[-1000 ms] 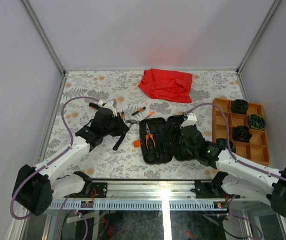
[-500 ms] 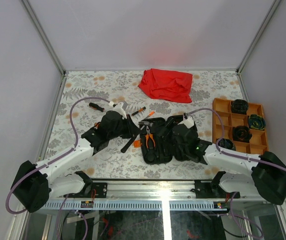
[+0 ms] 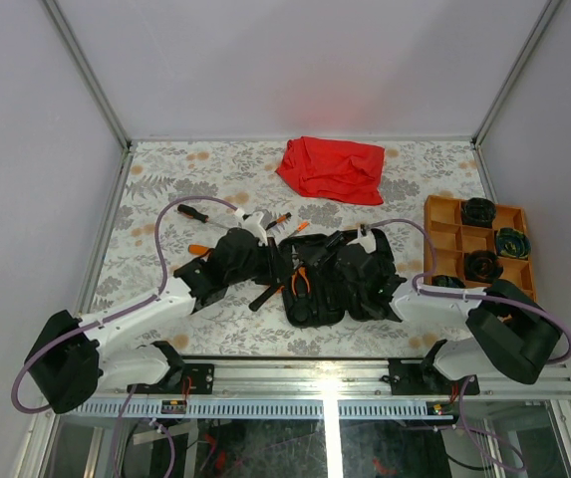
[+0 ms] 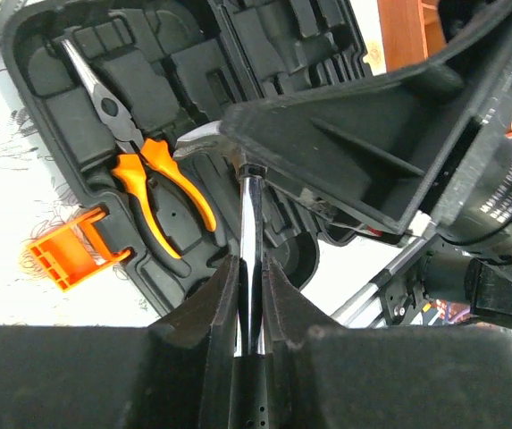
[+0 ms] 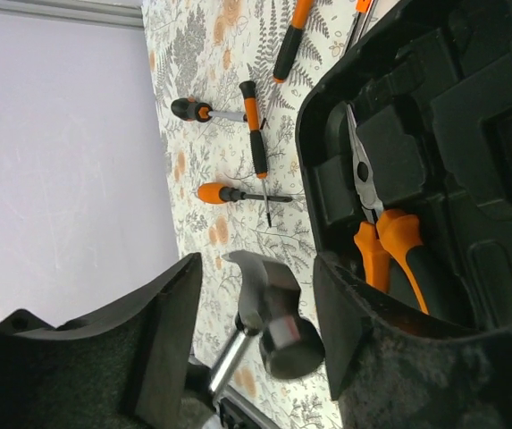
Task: Sort the tools into containers
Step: Adjust the hammer.
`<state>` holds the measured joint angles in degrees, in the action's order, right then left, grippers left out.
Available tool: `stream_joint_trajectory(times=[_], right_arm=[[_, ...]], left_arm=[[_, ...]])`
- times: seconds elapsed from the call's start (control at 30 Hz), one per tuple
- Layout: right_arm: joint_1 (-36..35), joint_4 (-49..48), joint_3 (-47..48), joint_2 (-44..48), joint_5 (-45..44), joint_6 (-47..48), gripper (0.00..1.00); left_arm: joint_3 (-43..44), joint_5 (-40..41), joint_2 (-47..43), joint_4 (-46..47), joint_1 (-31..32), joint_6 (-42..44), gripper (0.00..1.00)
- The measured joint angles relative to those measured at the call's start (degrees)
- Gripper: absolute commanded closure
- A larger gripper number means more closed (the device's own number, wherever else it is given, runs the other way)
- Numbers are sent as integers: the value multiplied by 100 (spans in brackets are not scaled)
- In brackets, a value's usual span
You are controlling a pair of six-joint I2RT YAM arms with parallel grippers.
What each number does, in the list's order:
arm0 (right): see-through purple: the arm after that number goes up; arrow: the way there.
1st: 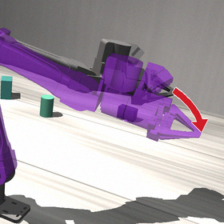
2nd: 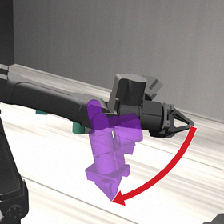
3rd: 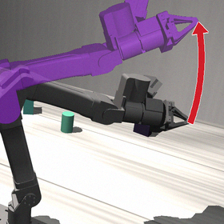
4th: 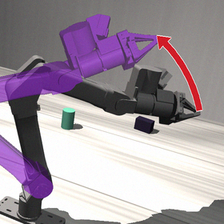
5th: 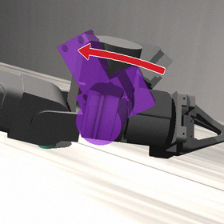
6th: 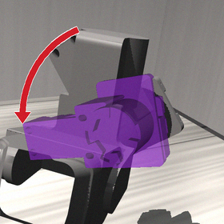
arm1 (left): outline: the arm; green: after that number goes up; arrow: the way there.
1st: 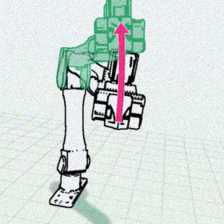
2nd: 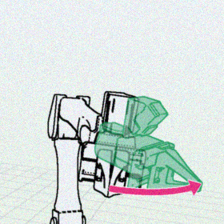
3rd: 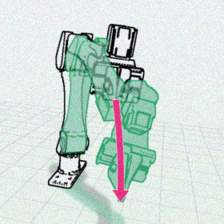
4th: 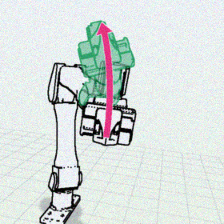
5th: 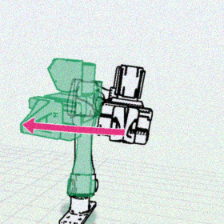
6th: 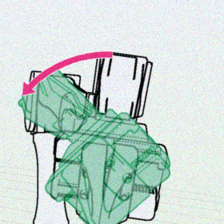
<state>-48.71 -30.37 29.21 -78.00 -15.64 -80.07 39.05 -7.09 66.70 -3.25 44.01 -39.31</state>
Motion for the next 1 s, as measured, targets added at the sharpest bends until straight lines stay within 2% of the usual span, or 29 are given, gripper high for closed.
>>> stream_joint_trajectory(times=[0.3,0.47,0.53,0.6,1.0], right_arm=[[129,-579,-9,-413,437,-216,83],[164,-728,-59,-367,509,72,94],[164,-708,-105,-249,525,302,96],[164,-588,-151,-57,518,557,96],[186,490,-184,1462,476,2717,93]], left_arm=[[0,13,92,94,136,4,99],[0,-55,136,125,162,46,66],[0,-92,118,203,173,83,57],[0,-105,44,264,177,101,52],[61,22,-542,306,177,496,50]])
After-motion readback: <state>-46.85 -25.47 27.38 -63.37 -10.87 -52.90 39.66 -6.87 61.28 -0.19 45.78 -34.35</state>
